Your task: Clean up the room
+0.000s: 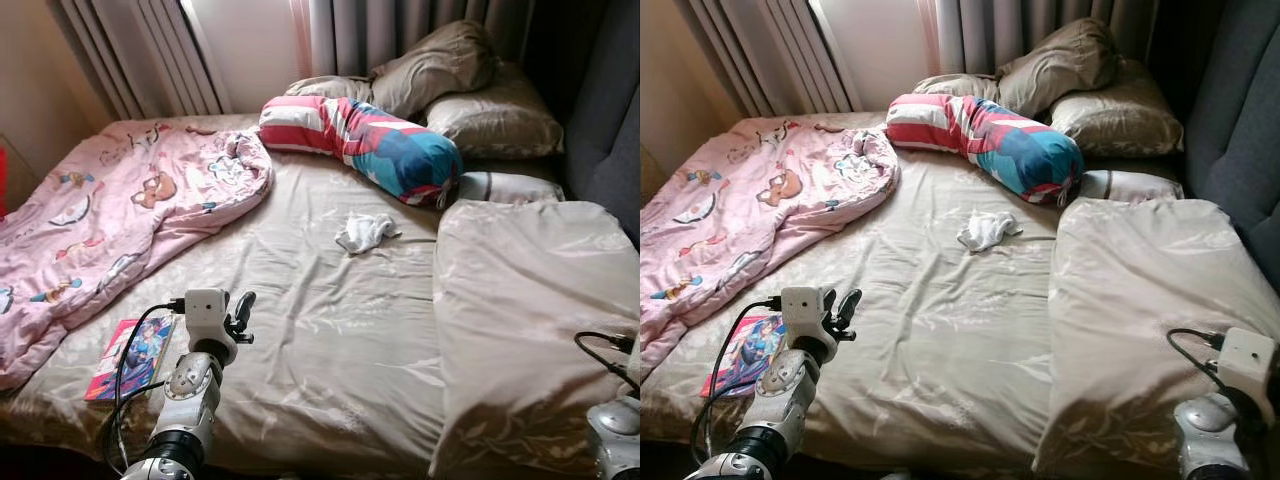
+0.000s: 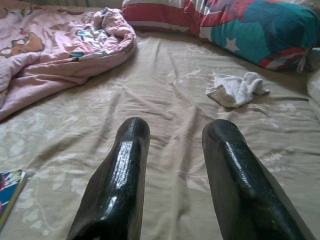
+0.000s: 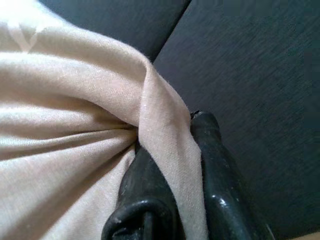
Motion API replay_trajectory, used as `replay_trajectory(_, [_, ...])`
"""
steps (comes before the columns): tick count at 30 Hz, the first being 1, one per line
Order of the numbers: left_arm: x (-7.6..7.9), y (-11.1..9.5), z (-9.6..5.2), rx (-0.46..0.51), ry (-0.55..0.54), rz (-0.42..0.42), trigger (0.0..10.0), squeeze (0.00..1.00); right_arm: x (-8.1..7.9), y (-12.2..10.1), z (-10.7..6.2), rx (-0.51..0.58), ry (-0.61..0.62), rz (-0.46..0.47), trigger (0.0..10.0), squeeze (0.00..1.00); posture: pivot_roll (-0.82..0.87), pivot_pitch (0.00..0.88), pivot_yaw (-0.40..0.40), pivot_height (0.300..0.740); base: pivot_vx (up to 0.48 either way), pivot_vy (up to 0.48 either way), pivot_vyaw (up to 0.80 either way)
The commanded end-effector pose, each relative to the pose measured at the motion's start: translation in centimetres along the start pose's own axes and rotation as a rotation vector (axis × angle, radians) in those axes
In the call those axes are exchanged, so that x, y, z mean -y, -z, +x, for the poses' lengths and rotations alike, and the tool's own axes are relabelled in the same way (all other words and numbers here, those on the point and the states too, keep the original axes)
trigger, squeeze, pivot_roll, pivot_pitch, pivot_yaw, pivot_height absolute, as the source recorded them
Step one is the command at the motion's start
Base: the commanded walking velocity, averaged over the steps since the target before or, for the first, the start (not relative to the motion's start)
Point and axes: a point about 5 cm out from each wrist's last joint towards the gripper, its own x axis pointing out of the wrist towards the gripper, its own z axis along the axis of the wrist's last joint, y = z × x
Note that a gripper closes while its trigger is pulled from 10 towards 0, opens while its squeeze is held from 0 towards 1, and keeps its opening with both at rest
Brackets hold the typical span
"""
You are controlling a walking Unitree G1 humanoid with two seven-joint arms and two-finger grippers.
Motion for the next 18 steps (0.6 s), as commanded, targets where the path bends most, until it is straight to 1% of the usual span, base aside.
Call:
replay_trajectory(1, [-0.6, 0.5, -0.4, -0.019, -0.008, 0.008, 10.0, 0.00, 2.2, -2.9, 1.8, 0.130, 0.149, 0.053, 10.0, 0.00, -0.12, 0.062, 0.104, 0.646, 0.000, 0.000, 0.00])
replay_trajectory(2, [-0.5, 0.5, -0.4, -0.020, -0.007, 0.008, 10.0, 0.00, 2.1, -3.1, 1.7, 0.141, 0.145, 0.047, 10.0, 0.82, -0.12, 0.062, 0.104, 0.646, 0.000, 0.000, 0.00])
replay_trajectory(3, [-0.5, 0.5, -0.4, -0.020, -0.005, 0.007, 10.0, 0.00, 2.2, -3.2, 1.7, 0.146, 0.154, 0.050, 10.0, 1.00, -0.12, 0.062, 0.104, 0.646, 0.000, 0.000, 0.00])
replay_trajectory(6, [-0.3, 0.5, -0.4, -0.022, 0.003, 0.005, 10.0, 0.00, 2.4, -3.3, 1.8, 0.142, 0.179, 0.062, 10.0, 1.00, -0.12, 0.068, 0.107, 0.646, 0.000, 0.000, 0.00])
replay_trajectory(9, [-0.3, 0.6, -0.4, -0.024, 0.005, 0.005, 10.0, 0.00, 2.4, -3.5, 1.8, 0.152, 0.177, 0.062, 10.0, 1.00, -0.12, 0.068, 0.107, 0.646, 0.000, 0.000, 0.00])
replay_trajectory(10, [-0.3, 0.6, -0.4, -0.024, 0.005, 0.005, 10.0, 0.00, 2.5, -3.6, 1.8, 0.160, 0.184, 0.062, 10.0, 0.44, -0.11, 0.072, 0.108, 0.646, 0.000, 0.000, 0.00])
replay_trajectory(11, [-0.3, 0.6, -0.4, -0.024, 0.005, 0.005, 10.0, 0.00, 2.5, -3.6, 1.8, 0.162, 0.187, 0.062, 10.0, 0.44, -0.11, 0.072, 0.108, 0.646, 0.000, 0.000, 0.00])
replay_trajectory(12, [-0.4, 0.6, -0.4, -0.025, 0.004, 0.006, 10.0, 0.00, 2.6, -3.7, 1.8, 0.174, 0.192, 0.071, 10.0, 0.00, -0.11, 0.073, 0.109, 0.646, 0.000, 0.000, 0.00])
replay_trajectory(13, [-0.4, 0.6, -0.4, -0.025, 0.004, 0.005, 10.0, 0.00, 2.7, -3.8, 1.8, 0.180, 0.193, 0.074, 10.0, 0.00, -0.11, 0.073, 0.109, 0.646, 0.000, 0.000, 0.00])
replay_trajectory(15, [-0.5, 0.6, -0.5, -0.027, 0.003, 0.007, 10.0, 0.00, 2.3, -4.5, 1.4, 0.225, 0.158, 0.141, 10.0, 0.00, -0.12, 0.073, 0.109, 0.646, 0.000, 0.000, 0.00])
replay_trajectory(16, [-0.5, 0.6, -0.5, -0.027, 0.003, 0.007, 10.0, 0.00, 1.8, -4.9, 1.2, 0.243, 0.114, 0.166, 10.0, 0.00, -0.12, 0.073, 0.109, 0.646, 0.000, 0.000, 0.00])
replay_trajectory(17, [-0.5, 0.6, -0.5, -0.028, 0.002, 0.007, 10.0, 0.00, 0.9, -5.4, 0.8, 0.263, 0.021, 0.198, 10.0, 0.00, -0.12, 0.073, 0.109, 0.646, 0.000, 0.000, 0.00])
replay_trajectory(18, [-0.5, 0.6, -0.5, -0.028, 0.002, 0.006, 10.0, 0.00, 0.5, -5.6, 0.6, 0.267, -0.019, 0.207, 10.0, 0.00, -0.12, 0.073, 0.109, 0.646, 0.000, 0.000, 0.00])
